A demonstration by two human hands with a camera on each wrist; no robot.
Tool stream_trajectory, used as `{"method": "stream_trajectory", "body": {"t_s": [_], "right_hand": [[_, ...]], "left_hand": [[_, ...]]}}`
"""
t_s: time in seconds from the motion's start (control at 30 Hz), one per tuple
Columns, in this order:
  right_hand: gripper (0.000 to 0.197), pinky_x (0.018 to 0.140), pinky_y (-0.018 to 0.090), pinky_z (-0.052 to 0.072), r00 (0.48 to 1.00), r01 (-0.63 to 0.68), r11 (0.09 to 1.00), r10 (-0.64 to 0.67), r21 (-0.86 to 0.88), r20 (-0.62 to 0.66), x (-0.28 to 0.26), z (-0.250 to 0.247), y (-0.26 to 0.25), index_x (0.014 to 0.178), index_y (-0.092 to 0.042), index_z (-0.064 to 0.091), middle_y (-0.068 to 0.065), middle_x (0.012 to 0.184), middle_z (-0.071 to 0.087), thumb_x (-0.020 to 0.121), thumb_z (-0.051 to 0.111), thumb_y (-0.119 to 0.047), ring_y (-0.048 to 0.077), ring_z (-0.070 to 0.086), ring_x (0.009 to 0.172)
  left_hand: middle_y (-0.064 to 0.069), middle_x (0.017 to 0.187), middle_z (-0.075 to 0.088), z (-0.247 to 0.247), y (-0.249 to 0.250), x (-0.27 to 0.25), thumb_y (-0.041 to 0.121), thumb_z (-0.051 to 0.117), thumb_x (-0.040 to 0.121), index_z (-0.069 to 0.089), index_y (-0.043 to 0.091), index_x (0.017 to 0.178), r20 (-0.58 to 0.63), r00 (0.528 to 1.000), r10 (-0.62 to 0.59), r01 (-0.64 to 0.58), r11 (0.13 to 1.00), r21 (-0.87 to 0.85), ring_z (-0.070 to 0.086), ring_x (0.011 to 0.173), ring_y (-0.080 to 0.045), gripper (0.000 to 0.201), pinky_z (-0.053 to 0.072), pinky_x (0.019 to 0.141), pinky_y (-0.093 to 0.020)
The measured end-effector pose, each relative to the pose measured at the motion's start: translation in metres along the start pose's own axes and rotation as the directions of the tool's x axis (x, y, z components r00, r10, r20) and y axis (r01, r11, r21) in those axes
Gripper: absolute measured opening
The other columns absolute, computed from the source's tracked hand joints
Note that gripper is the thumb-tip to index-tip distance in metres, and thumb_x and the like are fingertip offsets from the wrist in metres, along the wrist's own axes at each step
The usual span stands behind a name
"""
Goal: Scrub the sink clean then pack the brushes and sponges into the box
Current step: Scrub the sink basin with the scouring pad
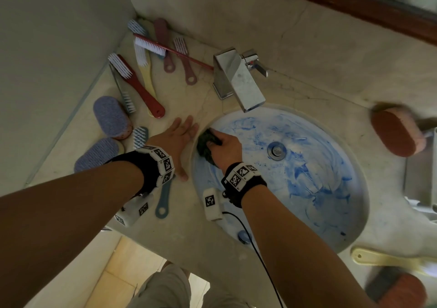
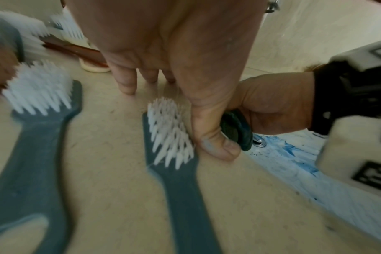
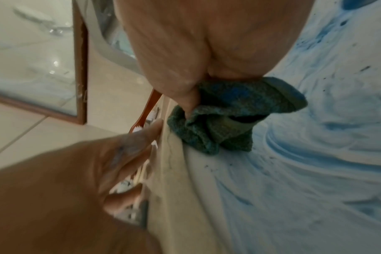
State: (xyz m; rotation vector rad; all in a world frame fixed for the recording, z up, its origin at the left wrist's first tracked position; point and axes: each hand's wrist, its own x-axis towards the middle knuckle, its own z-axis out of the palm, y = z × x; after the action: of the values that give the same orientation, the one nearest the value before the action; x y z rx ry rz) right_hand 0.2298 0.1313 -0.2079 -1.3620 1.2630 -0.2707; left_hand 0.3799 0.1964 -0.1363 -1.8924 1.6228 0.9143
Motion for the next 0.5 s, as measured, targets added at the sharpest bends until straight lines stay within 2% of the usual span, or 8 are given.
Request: {"method": "stream_trajectory", "body": {"t_s": [0.1,0.23,0.33,0.5], "right_hand": [[0.037,0.096,0.032,0.053,1.0,-0.026,0.999,0.026,0.045,-0.01,0.001,0.0,-0.002,0.124,-0.024,0.066,0.004,0.118,0.069,0.089,0.063,-0.012,0.019,0.065,0.103],[0.035,0.095,0.036,0.054,0.993,0.021,0.999,-0.016,-0.044,0.114,-0.013,0.005,0.01,0.123,-0.021,0.067,0.005,0.119,0.069,0.089,0.066,-0.013,0.02,0.066,0.104],[0.033,0.088,0.039,0.057,0.986,0.04,0.998,-0.033,-0.04,0.161,-0.02,0.006,0.016,0.12,-0.021,0.069,0.006,0.113,0.071,0.089,0.066,-0.01,0.021,0.068,0.098],[0.03,0.091,0.034,0.056,0.999,0.013,1.0,-0.013,-0.003,0.041,-0.005,0.006,0.008,0.114,-0.018,0.072,0.005,0.109,0.072,0.087,0.067,-0.008,0.019,0.068,0.097]], "left_hand": [[0.001,0.157,-0.03,0.001,-0.001,0.001,0.055,0.086,0.058,-0.022,0.024,0.15,-0.011,1.0,0.002,-0.002,1.0,0.005,-0.018,0.147,-0.027,0.145,0.009,0.119,-0.045],[0.002,0.157,-0.03,0.001,-0.002,0.002,0.056,0.086,0.056,-0.022,0.024,0.15,-0.007,1.0,-0.001,0.001,1.0,0.001,-0.017,0.147,-0.026,0.146,0.012,0.12,-0.048],[0.002,0.157,-0.029,0.001,-0.001,0.001,0.057,0.086,0.056,-0.022,0.025,0.151,-0.016,1.0,-0.007,0.007,1.0,0.011,-0.016,0.147,-0.026,0.147,0.012,0.12,-0.048],[0.001,0.158,-0.027,-0.001,0.001,-0.002,0.056,0.085,0.057,-0.019,0.023,0.152,-0.022,1.0,0.0,0.001,1.0,0.018,-0.015,0.148,-0.026,0.145,0.013,0.119,-0.047]]}}
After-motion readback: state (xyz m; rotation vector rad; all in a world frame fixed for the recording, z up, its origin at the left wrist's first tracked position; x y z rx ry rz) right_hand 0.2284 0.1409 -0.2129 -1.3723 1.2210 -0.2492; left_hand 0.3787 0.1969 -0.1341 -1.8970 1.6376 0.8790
